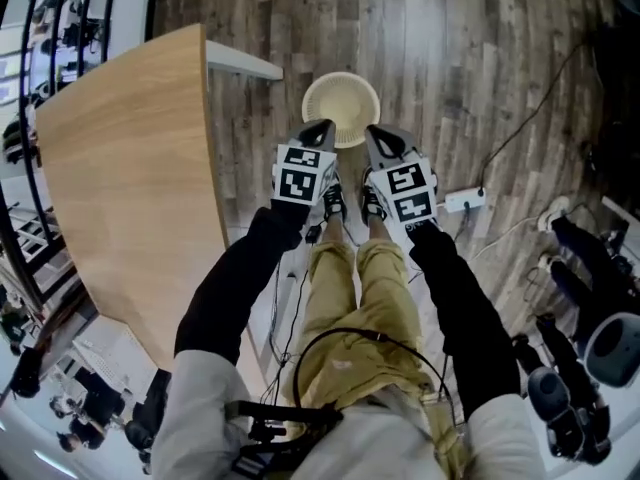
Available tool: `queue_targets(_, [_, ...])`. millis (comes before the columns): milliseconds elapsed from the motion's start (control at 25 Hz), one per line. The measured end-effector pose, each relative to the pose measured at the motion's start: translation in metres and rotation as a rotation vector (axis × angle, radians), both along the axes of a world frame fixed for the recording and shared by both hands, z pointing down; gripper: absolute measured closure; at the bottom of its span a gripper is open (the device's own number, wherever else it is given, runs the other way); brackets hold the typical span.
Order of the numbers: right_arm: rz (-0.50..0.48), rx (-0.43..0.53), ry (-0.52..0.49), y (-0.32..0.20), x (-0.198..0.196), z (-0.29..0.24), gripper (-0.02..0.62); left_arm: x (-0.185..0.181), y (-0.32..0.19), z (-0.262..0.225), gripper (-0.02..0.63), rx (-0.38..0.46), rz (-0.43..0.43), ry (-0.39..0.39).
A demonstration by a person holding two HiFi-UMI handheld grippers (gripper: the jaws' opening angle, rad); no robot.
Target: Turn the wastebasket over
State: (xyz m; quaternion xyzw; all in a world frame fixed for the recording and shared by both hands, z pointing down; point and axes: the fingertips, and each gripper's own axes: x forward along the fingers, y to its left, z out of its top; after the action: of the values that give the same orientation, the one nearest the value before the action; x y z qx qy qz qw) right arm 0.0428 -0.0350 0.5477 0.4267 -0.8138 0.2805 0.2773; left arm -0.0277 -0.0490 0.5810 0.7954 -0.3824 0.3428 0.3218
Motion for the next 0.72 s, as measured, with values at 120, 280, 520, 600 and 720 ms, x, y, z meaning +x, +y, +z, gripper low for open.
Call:
queue_targets(120, [0.007,0.08,-0.025,-0.009,0.004,-0.059,0.575,0.011,-0.007,-0.064,0.604,0.082,0.029,0.042])
queue_targets(280, [0.022,0.163,-0.057,-0.01,0.009,-0.139,0.575,0.022,0.0,-0.145,0.604,0.139,0.023,0.095])
queue_targets(520, [0.116,0.249,-0.131,-0.005,0.023,-0.247,0.575,0.022,0.002,-0.245,0.604,0.19,-0.138,0.221])
queue_targets(600, [0.146,0.293,-0.148,-0.013,0.031,-0.281,0.575,0.029,-0.003,-0.28,0.604,0.238,-0.144,0.25])
queue_targets(720, [0.166,0.357,-0.164,-0.018,0.038,-0.328,0.575,0.04,-0.004,-0.332,0.604,0.327,-0.118,0.276])
